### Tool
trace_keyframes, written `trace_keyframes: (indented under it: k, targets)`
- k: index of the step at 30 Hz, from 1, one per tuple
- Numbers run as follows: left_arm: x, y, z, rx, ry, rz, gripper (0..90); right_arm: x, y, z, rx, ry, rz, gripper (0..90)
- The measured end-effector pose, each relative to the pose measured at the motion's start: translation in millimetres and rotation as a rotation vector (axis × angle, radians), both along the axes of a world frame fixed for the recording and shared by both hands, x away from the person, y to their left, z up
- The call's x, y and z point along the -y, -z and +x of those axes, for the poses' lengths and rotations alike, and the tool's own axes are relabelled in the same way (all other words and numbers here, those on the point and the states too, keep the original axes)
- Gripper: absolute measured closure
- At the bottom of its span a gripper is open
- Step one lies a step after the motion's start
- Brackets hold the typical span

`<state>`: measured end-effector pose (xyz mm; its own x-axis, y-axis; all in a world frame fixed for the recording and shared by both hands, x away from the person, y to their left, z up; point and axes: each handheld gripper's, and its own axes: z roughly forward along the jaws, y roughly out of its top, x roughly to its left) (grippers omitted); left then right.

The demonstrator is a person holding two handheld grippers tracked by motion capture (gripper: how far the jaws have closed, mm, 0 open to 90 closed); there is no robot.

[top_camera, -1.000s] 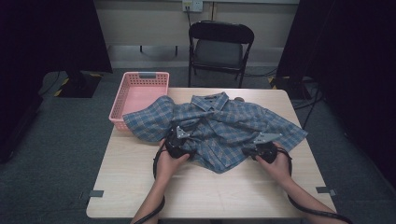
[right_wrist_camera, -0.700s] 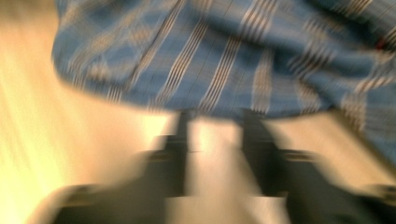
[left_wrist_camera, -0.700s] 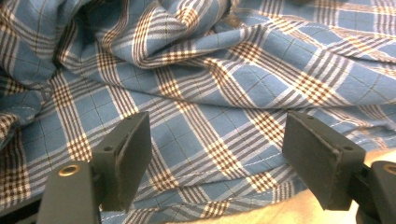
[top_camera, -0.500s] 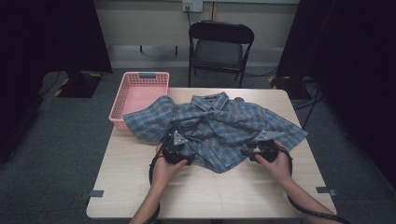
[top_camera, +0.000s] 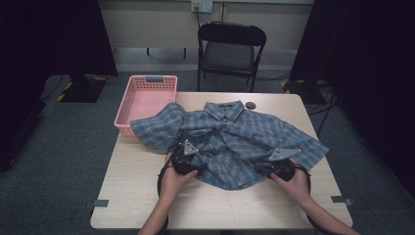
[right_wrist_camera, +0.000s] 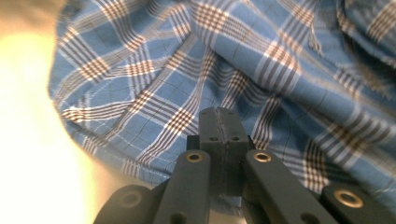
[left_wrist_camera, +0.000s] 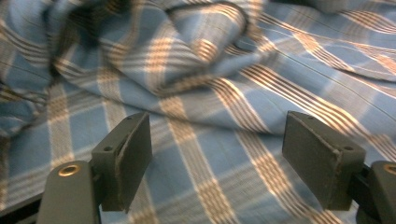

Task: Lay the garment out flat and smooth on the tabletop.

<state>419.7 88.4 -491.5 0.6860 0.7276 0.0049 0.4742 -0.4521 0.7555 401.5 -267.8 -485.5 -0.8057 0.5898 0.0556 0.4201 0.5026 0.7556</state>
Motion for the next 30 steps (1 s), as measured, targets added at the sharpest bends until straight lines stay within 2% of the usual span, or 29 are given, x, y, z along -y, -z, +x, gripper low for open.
trace_keyframes:
  k: [3,5,9,13,15,18,20,23,26,27,28,30]
  targets:
    - [2.8,-2.6,-1.8,-0.001,0.012,-0.019,23.7,4.7,-0.9,-8.1,0.009,-0.011,0.005,87.6]
    - [6.2,-4.8,-5.3,0.002,0.021,-0.03,23.7,5.3,1.0,-7.2,0.007,0.005,0.026,70.0]
    - [17.0,-9.2,-15.0,0.003,0.06,-0.042,23.7,5.8,-5.7,2.1,0.039,0.038,0.071,51.8]
    - [27.6,-7.9,-17.7,-0.011,0.085,-0.049,24.1,5.1,-14.5,12.0,0.075,0.052,0.101,46.0]
    - [31.7,-2.8,-16.9,-0.024,0.091,-0.032,24.2,1.7,-16.6,17.5,0.098,0.049,0.084,45.5]
    - [33.9,1.8,-16.7,-0.035,0.094,-0.017,24.2,-6.6,-13.7,25.6,0.101,0.049,0.072,43.4]
    - [35.4,3.8,-16.7,-0.038,0.094,-0.01,24.1,-14.5,-8.7,30.7,0.104,0.039,0.03,43.8]
    - [36.7,4.8,-17.2,-0.029,0.092,0.006,25.1,-26.1,0.8,35.0,0.077,0.001,-0.008,46.5]
    - [37.0,3.7,-17.8,-0.022,0.098,0.008,32.5,-33.7,8.3,37.3,0.088,-0.023,-0.08,65.9]
    - [37.0,3.3,-18.0,-0.022,0.104,0.006,37.9,-33.9,8.5,38.1,0.094,-0.027,-0.077,75.7]
    - [37.1,3.0,-17.9,-0.023,0.107,0.008,40.0,-32.7,6.6,39.1,0.103,-0.019,-0.078,80.7]
    - [36.4,3.4,-17.5,-0.023,0.109,0.002,40.0,-26.7,0.0,43.4,0.084,-0.003,-0.022,83.4]
